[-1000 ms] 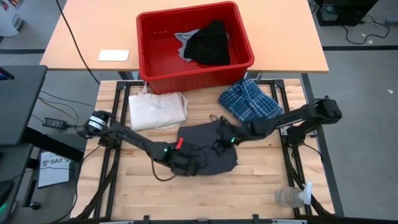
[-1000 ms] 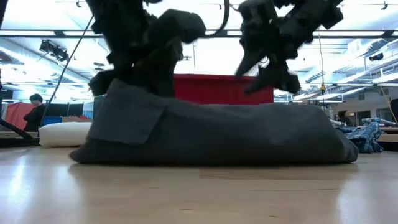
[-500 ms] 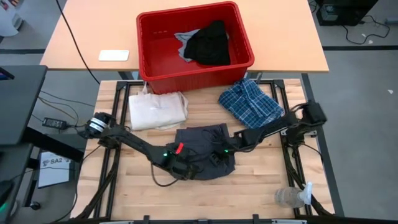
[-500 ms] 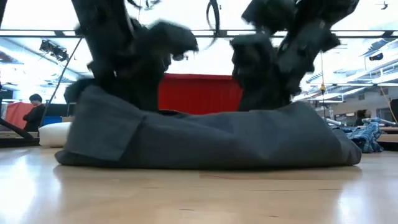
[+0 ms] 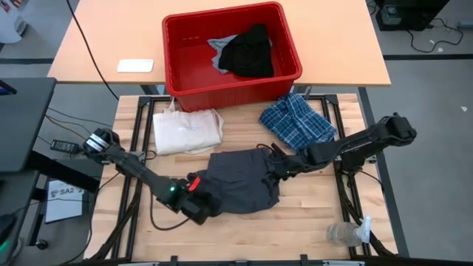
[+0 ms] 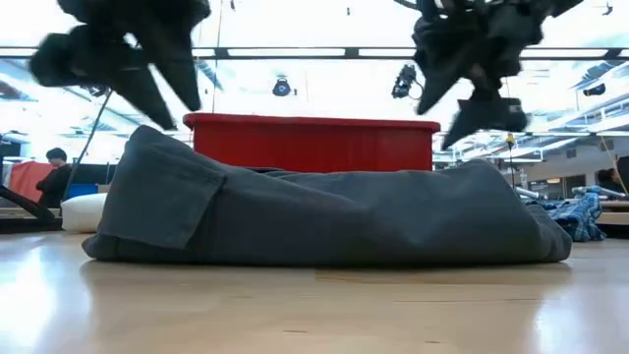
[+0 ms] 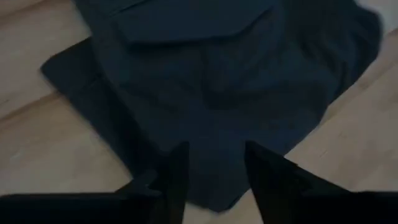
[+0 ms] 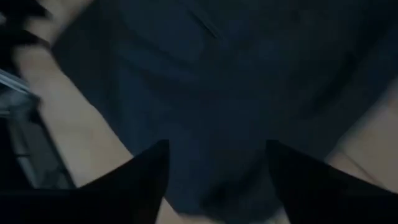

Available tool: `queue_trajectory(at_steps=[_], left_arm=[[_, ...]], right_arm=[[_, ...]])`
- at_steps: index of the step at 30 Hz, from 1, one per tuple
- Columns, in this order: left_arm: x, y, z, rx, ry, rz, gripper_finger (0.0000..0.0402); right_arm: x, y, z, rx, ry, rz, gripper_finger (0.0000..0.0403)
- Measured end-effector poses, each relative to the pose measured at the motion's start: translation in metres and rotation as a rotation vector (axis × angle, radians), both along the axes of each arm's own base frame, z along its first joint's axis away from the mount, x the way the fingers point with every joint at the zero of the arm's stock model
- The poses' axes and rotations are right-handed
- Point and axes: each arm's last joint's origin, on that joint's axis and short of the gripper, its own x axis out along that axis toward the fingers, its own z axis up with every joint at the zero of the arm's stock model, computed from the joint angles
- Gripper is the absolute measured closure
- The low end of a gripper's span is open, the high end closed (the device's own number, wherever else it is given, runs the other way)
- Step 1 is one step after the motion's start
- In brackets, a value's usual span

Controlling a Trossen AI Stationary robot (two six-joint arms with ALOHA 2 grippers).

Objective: Fold laundry
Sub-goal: Stack the folded gray shorts on top of the folded blue pants

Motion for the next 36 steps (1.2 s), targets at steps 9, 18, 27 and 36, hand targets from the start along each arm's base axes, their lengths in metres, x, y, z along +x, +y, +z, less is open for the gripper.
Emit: queue_trajectory(at_steps=[9, 18, 27, 36], left_arm=[[-0.016, 0.003, -0.004, -0.053, 0.148, 0.099, 0.008], [0.007, 0.04, -0.022, -0.199, 0.144, 0.194, 0.0047], [-0.006, 0.064, -0.076, -0.297, 0.182, 0.223, 0.0047], [-0.002, 0.077, -0.097, -0.392, -0.013, 0.197, 0.0056]], right_arm=[[-0.026, 0.004, -0.004, 0.03, 0.215, -0.075, 0.0007], [-0.027, 0.007, -0.001, 0.106, 0.22, 0.016, 0.0012], [-0.034, 0.007, 0.008, 0.078, 0.18, 0.072, 0.0013], [-0.05, -0.009, -0.047, 0.208, -0.09, -0.071, 0.002]])
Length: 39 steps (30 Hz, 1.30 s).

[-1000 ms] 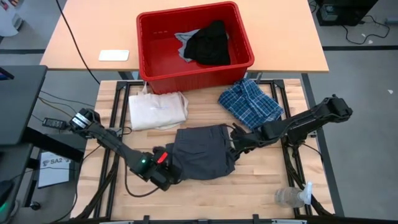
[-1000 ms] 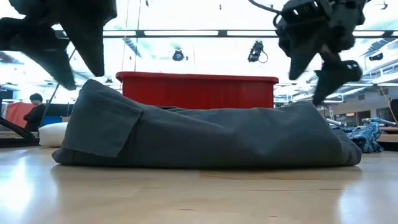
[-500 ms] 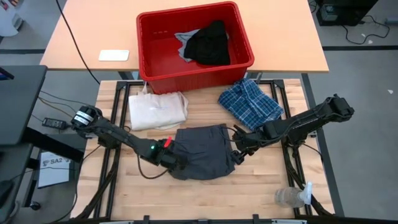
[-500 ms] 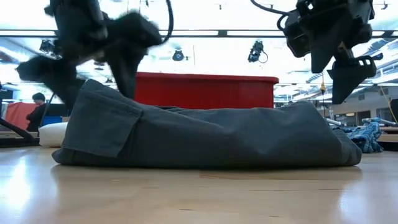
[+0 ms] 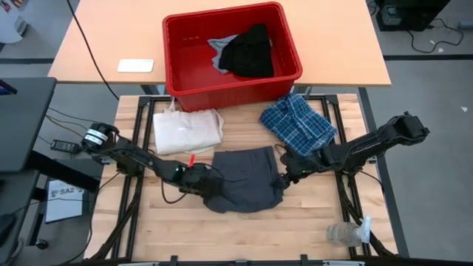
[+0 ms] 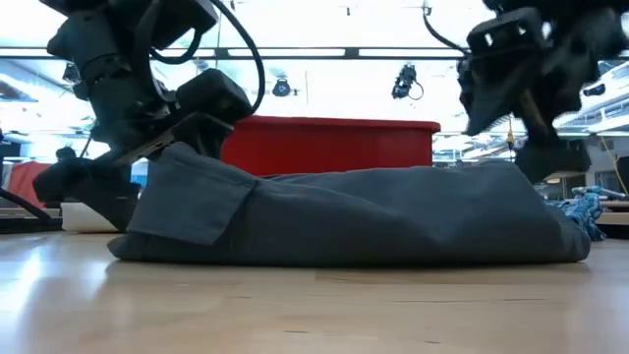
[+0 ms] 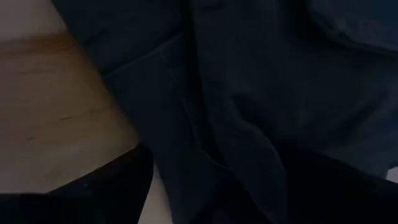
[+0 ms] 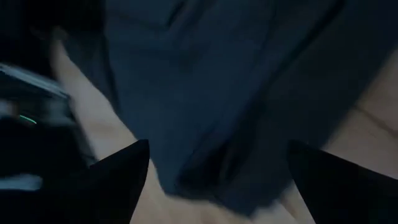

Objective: Fold laundry
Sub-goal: Stack the folded gray shorts on top of the folded blue pants

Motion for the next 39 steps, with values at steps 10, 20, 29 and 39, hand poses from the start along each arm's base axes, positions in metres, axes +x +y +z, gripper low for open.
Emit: queue_trajectory(at_steps=[10, 20, 29, 39], left_arm=[[0.009, 0.012, 0.0, 0.038, -0.063, -0.054, 0.0145], [0.024, 0.027, -0.006, 0.135, -0.144, -0.056, 0.0209], [0.043, 0.035, -0.015, 0.253, -0.276, -0.182, 0.0336], [0.059, 0.077, 0.006, 0.272, -0.518, -0.349, 0.0368]], right_arm=[[-0.024, -0.015, -0.045, 0.004, 0.008, -0.142, 0.0053], [-0.009, -0.026, -0.058, 0.026, -0.026, -0.177, 0.0067], [0.0, -0.028, -0.073, 0.041, -0.015, -0.195, 0.0236], [-0.004, -0.03, -0.052, 0.093, -0.099, -0.301, 0.0372]])
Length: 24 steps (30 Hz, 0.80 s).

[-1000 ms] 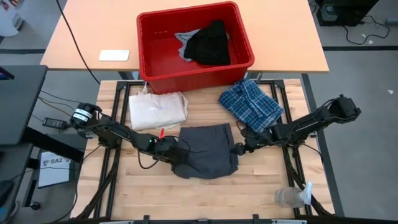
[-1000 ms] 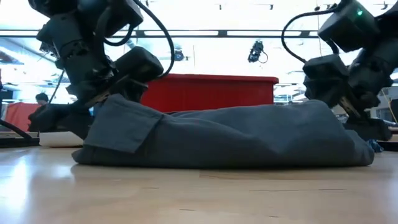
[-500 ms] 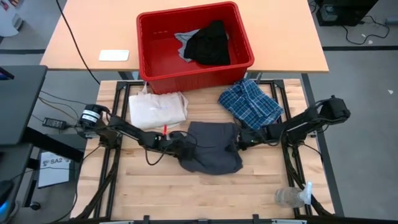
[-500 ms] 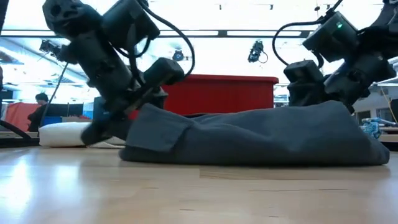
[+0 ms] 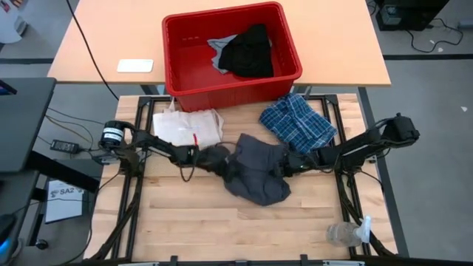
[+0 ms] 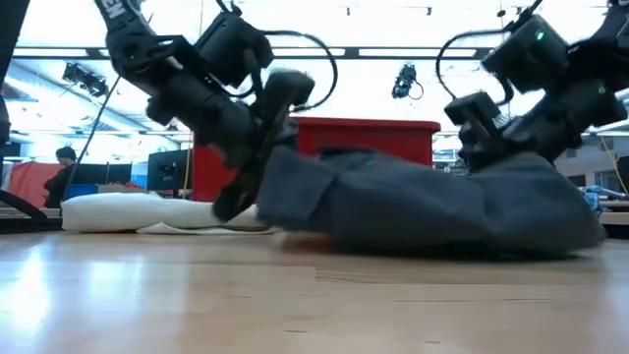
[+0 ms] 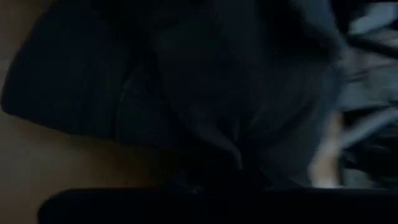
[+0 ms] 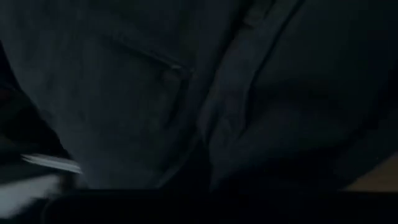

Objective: Fold laundry
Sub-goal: Stack the folded gray shorts on top of the folded blue pants

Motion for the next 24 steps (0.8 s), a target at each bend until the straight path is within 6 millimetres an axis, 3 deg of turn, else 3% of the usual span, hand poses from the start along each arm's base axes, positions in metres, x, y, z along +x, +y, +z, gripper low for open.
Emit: queue_trajectory(at_steps=[6, 13, 18, 24], left_arm=[[0.013, 0.035, 0.03, 0.034, -0.131, -0.128, 0.0368], [0.037, 0.079, 0.085, 0.166, -0.294, -0.191, 0.0368], [0.051, 0.113, 0.128, 0.357, -0.288, -0.209, 0.0368], [0.078, 0.157, 0.15, 0.451, -0.294, -0.181, 0.0368]], right_arm=[[-0.003, -0.001, 0.038, -0.006, -0.094, -0.141, 0.0372], [-0.015, -0.008, 0.094, -0.122, 0.067, -0.238, 0.0372], [-0.033, -0.018, 0.132, -0.231, 0.168, -0.339, 0.0372], [-0.055, -0.029, 0.157, -0.328, 0.241, -0.469, 0.0372]])
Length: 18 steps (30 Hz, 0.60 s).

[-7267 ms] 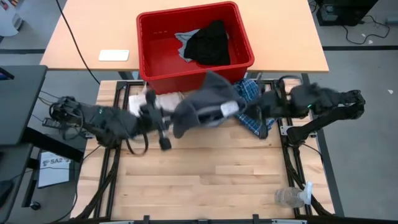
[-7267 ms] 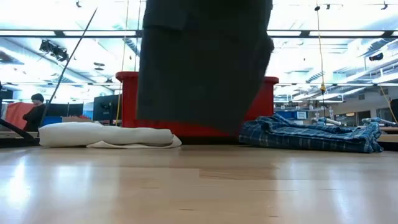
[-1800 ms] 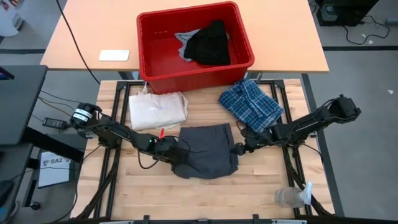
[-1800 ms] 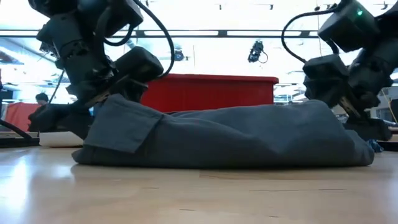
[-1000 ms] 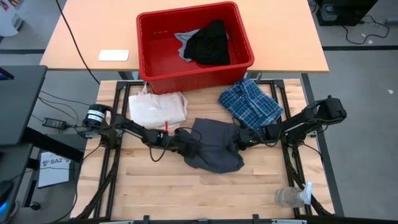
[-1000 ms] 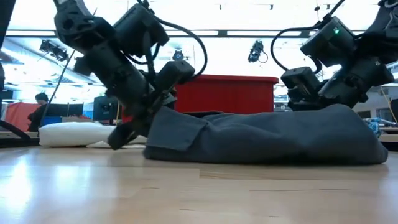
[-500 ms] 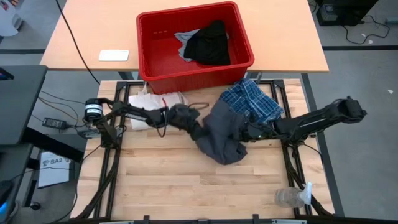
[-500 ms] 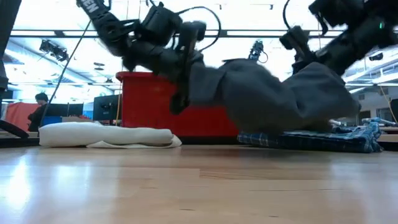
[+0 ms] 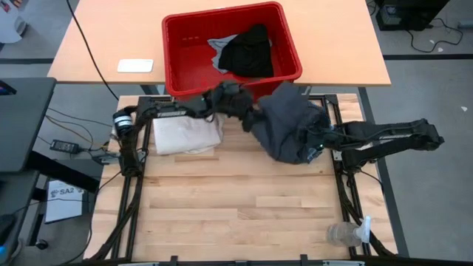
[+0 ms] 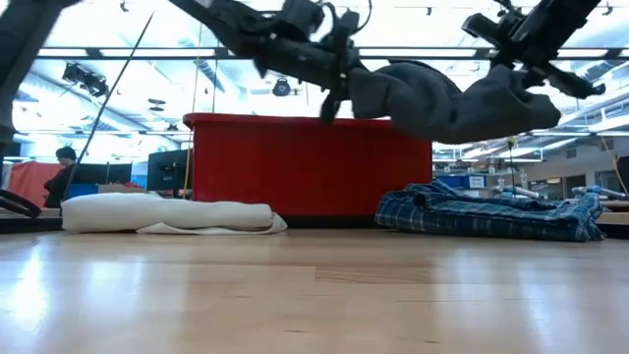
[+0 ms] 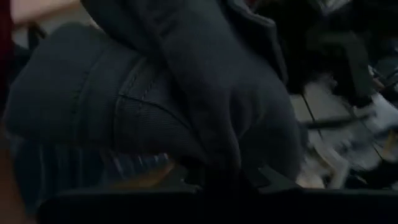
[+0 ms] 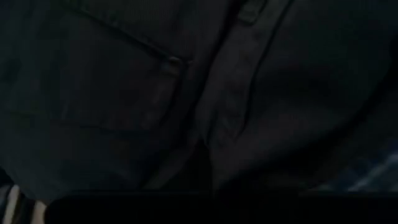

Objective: Fold laundry
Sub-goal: Stack the folded gray shorts on top of the folded blue pants

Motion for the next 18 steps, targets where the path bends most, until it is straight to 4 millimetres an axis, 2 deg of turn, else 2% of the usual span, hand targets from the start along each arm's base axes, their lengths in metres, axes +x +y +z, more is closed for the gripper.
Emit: queue_trajectory(at_steps=[3, 10, 15, 18], left_arm=[[0.02, 0.018, 0.002, 0.011, -0.007, -0.013, 0.0368], [0.067, 0.043, -0.002, 0.077, -0.005, -0.054, 0.0368], [0.087, 0.067, -0.026, 0.074, 0.021, -0.034, 0.0368], [0.091, 0.081, -0.044, 0.047, 0.078, -0.017, 0.0368]], right_arm=[[-0.011, -0.004, 0.001, -0.01, 0.026, -0.062, 0.0372], [-0.038, -0.007, -0.003, -0.018, 0.136, -0.233, 0.0372], [-0.05, -0.009, -0.006, -0.023, 0.221, -0.304, 0.0372], [-0.052, -0.012, -0.019, 0.006, 0.247, -0.346, 0.0372]])
